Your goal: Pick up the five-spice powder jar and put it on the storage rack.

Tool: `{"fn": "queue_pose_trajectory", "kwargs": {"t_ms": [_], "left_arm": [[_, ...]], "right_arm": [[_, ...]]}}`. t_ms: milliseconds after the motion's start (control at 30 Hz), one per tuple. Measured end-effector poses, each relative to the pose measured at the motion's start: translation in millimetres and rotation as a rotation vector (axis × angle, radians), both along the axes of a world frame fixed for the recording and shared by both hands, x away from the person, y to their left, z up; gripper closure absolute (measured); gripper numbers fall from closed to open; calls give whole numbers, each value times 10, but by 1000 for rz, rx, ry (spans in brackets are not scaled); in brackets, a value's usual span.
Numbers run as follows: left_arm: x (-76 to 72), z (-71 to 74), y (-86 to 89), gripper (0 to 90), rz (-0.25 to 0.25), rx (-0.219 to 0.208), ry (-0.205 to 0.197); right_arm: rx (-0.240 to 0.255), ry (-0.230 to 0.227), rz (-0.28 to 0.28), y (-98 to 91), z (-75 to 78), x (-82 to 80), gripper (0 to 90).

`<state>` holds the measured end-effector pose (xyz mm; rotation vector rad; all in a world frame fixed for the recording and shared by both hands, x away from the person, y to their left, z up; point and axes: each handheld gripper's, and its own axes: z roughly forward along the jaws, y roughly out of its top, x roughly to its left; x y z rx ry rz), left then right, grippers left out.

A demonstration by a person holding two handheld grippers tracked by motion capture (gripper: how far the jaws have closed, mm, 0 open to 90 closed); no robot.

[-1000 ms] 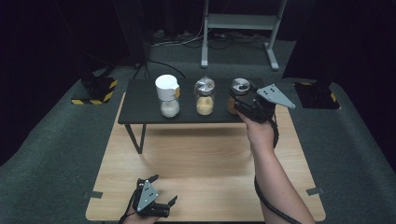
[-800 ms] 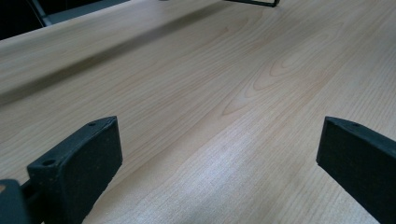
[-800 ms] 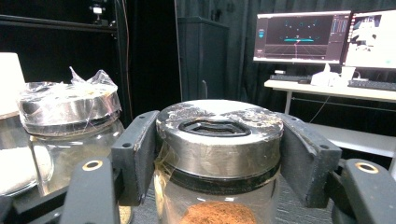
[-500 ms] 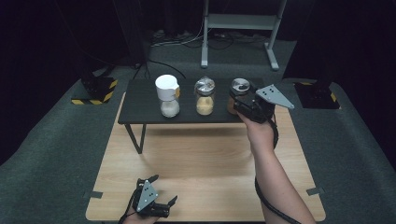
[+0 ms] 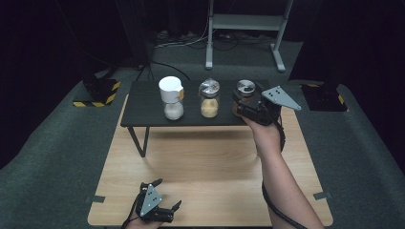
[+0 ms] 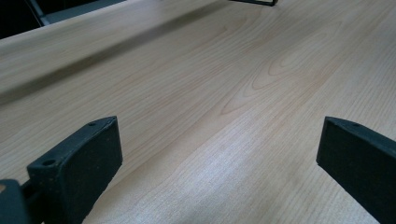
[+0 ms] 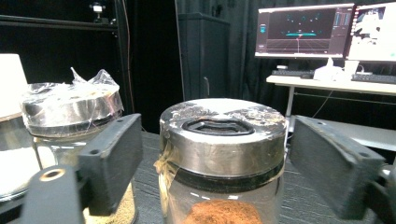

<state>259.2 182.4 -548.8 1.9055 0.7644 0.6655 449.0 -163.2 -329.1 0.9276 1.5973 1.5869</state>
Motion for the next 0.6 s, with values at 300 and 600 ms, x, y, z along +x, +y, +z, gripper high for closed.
{"fn": "queue_pose_trajectory", "kwargs": {"t_ms": [300,600], "left_arm": [[0,0,-3,5,0,2,0],[1,-1,-6,5,-2,3,1]], "right_arm": [[12,14,-1,-23,-14,-24,0],[15,17,8,-52,-10,-72,0]]}}
